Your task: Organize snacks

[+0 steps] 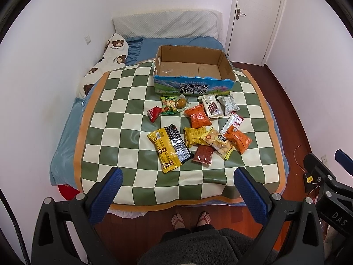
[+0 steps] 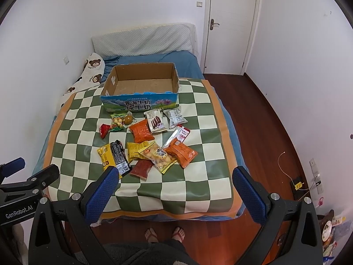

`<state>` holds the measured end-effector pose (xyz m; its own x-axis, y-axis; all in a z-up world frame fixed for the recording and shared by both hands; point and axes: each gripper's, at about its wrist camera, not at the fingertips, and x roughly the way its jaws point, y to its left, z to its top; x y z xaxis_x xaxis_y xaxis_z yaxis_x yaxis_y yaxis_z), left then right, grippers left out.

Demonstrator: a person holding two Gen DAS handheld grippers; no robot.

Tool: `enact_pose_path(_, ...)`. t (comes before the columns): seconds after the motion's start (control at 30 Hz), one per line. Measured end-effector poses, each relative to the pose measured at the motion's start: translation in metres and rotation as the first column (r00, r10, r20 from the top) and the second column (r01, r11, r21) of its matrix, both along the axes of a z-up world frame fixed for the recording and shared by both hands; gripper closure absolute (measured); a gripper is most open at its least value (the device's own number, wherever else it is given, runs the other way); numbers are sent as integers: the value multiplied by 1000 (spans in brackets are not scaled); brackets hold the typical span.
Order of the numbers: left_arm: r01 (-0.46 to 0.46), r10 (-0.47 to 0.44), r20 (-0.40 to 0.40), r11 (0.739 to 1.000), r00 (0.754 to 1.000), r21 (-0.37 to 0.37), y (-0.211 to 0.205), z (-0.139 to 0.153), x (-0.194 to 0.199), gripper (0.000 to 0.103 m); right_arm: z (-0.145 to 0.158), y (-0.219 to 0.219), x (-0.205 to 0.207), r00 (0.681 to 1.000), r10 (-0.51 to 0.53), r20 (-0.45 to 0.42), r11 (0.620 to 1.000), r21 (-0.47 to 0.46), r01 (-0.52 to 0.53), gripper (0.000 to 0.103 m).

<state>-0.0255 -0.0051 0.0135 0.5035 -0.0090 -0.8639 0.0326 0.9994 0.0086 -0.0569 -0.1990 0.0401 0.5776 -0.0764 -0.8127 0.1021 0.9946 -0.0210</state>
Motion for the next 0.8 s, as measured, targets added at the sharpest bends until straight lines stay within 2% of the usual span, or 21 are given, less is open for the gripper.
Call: enact_pose_path(0.8, -1, 1, 6, 1000, 1000, -4, 6, 9, -1, 0, 0, 4, -3, 1000, 1, 4, 1000, 2, -1, 0)
